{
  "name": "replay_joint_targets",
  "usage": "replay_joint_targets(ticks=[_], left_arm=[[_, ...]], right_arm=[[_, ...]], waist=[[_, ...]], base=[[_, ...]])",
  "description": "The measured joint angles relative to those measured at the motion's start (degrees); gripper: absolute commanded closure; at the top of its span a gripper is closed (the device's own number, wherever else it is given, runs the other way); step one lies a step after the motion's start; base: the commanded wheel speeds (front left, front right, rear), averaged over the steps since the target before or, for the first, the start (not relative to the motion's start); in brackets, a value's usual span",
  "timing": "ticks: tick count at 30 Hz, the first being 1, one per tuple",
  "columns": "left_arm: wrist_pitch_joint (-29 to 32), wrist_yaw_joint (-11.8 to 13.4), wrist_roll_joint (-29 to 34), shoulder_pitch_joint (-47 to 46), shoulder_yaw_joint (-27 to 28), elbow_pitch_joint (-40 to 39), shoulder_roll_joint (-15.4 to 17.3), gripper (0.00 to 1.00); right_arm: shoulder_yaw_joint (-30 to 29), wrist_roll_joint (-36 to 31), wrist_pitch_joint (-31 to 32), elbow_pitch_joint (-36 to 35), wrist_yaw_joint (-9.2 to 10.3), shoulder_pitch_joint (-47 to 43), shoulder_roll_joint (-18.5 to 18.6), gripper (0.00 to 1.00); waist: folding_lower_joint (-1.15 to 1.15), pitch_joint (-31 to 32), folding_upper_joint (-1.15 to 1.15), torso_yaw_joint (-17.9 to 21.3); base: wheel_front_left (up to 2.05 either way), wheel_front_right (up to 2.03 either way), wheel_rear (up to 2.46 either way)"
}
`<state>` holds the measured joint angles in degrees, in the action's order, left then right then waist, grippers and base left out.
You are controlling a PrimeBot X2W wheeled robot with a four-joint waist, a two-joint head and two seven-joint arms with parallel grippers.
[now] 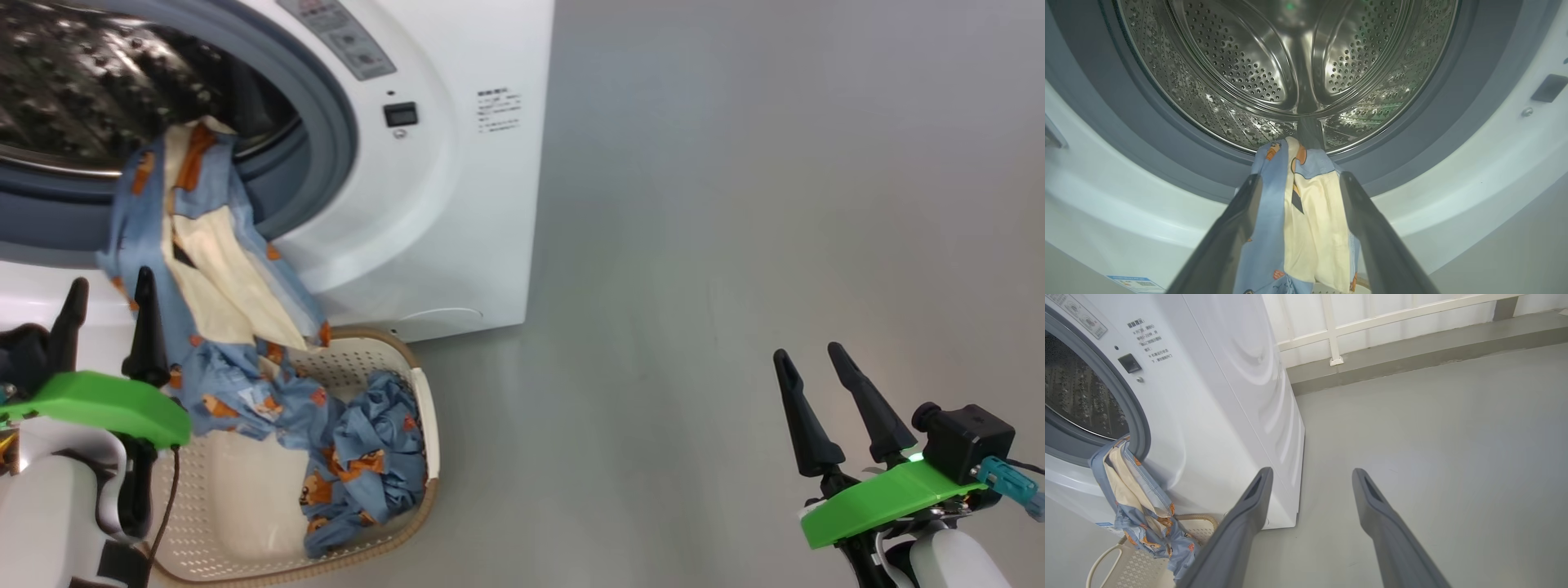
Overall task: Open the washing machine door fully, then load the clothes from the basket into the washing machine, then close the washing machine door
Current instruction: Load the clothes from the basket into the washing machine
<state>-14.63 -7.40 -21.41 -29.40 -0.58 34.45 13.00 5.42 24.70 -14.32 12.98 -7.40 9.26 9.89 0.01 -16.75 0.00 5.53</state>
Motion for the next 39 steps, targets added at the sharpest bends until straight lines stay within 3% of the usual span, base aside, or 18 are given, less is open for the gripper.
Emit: replay_joint_targets(ticks=[27, 39], left_arm=[[0.00, 0.00, -0.10, 21.11, 5.02, -14.14, -3.08, 0.00], [0.00, 0.00, -0.58, 23.68, 6.03, -16.15, -3.58, 0.00]], right_arm=[[-0.83, 0.16, 0.00, -0.47, 0.00, -0.65, 0.47, 0.00], [-0.78, 0.16, 0.00, -0.51, 0.00, -0.99, 0.30, 0.00]], waist=[[0.00, 0.95, 0.00, -1.70], [0.00, 0.20, 0.00, -1.97]], base=[[0.00, 0.00, 0.00], [0.00, 0.00, 0.00]])
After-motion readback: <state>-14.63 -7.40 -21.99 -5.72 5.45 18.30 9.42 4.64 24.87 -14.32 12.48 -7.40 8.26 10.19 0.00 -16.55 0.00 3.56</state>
